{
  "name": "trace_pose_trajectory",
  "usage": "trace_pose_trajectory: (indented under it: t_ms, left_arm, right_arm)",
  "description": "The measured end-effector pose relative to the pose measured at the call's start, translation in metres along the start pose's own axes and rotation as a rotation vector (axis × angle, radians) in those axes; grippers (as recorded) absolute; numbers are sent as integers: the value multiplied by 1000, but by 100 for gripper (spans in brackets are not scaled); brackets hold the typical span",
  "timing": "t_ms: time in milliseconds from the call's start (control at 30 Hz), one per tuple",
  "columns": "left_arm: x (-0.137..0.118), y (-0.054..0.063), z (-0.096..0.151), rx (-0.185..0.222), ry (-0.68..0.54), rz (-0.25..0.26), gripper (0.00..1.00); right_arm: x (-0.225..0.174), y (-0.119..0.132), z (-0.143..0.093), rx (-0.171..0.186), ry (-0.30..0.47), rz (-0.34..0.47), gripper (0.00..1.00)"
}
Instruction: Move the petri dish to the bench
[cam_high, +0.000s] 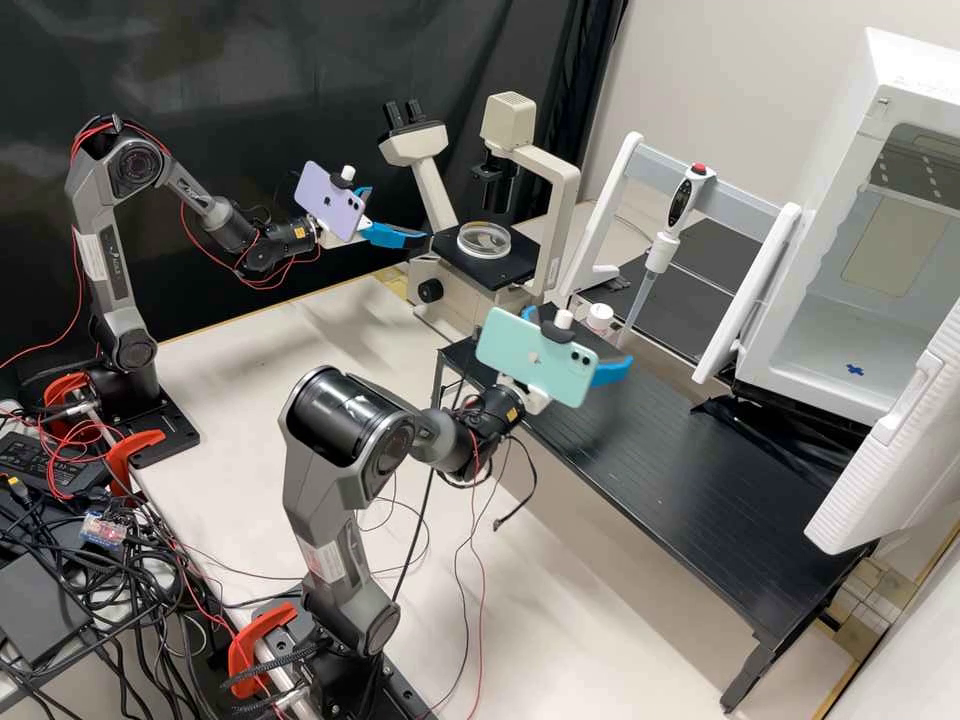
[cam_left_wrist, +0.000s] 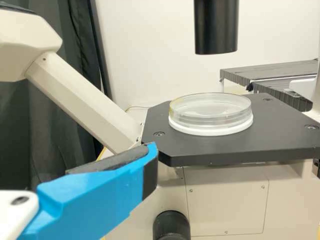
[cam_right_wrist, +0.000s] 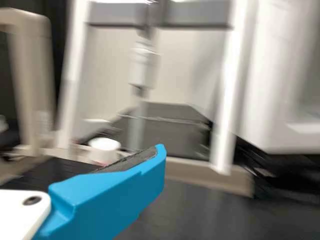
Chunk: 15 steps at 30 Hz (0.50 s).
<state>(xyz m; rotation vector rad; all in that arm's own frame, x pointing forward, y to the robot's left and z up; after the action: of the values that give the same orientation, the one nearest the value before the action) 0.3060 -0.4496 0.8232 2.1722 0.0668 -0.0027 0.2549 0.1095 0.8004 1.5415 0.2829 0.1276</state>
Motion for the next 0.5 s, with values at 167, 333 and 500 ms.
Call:
trace_pose_trajectory:
  t_ms: [167,333,500]
  left_arm:
    - [0,0,0,0,0,0,100]
    - [0,0,0,0,0,0,100]
    - [0,0,0,0,0,0,100]
  right_arm:
    - [-1,-14,-37,-22,90,-39,100]
    - [1,-25,-75,-60,186,-53,100]
    - [5,-36,-110,-104,268,-78,100]
